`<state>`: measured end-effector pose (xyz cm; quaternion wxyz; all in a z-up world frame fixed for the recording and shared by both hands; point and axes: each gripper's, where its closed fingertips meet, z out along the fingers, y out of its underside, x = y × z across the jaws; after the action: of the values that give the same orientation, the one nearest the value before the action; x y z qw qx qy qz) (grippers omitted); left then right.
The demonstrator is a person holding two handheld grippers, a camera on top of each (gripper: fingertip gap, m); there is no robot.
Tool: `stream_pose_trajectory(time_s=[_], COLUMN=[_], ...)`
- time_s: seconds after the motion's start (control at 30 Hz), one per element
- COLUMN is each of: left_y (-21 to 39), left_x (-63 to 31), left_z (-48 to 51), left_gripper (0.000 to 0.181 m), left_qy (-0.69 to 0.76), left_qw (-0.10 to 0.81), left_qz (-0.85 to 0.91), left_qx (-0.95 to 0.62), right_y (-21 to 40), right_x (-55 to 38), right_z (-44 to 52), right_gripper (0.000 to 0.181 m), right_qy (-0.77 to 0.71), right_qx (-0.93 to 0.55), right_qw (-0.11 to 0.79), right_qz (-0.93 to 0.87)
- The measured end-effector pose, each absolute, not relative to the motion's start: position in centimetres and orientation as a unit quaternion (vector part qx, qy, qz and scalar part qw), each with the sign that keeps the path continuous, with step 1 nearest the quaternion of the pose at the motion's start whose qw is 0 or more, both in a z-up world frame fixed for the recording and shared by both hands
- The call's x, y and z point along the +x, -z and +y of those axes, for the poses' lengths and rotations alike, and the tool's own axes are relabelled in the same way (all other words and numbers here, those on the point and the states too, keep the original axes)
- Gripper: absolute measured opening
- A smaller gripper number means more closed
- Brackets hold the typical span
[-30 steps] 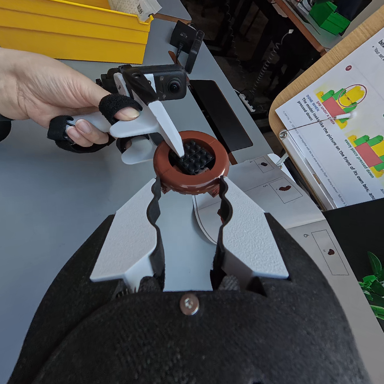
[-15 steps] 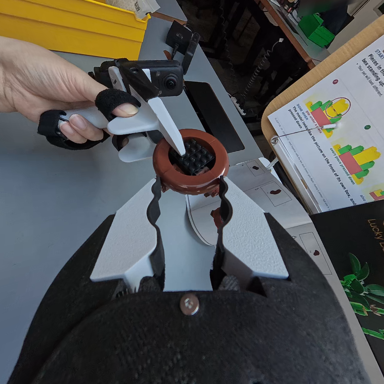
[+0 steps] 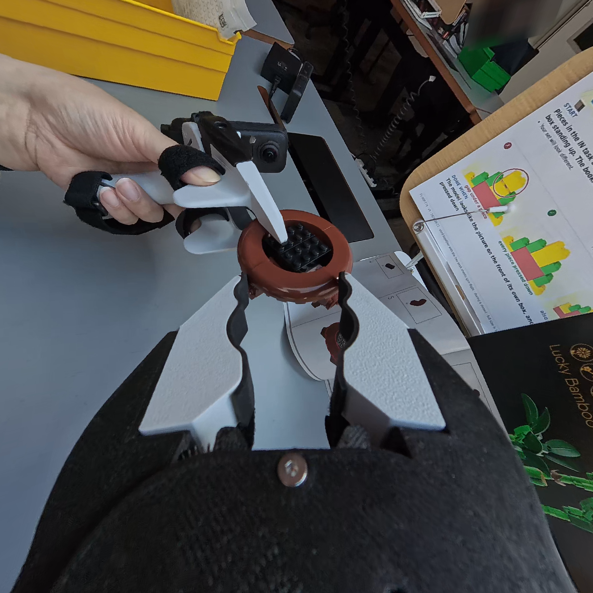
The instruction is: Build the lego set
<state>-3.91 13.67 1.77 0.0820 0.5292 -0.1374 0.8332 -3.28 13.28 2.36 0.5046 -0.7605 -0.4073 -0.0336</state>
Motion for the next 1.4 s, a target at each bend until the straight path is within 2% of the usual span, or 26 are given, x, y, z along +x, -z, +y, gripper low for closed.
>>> stream_pose_trajectory(time_s=[1.4], left_y=[-3.2], left_x=[-3.8], left_z=[12.4], left_gripper=[0.019], left_qy=[-0.863], left_qw=[0.139], left_qz=[-0.106], left_qx=[0.475], right_y=[-4.1], right_x=[-3.5], right_z=[12.0], right_gripper=[0.059], right_qy=[0.029], right_qx=[-0.753], right_qw=[0.517], right_qz=[-0.407])
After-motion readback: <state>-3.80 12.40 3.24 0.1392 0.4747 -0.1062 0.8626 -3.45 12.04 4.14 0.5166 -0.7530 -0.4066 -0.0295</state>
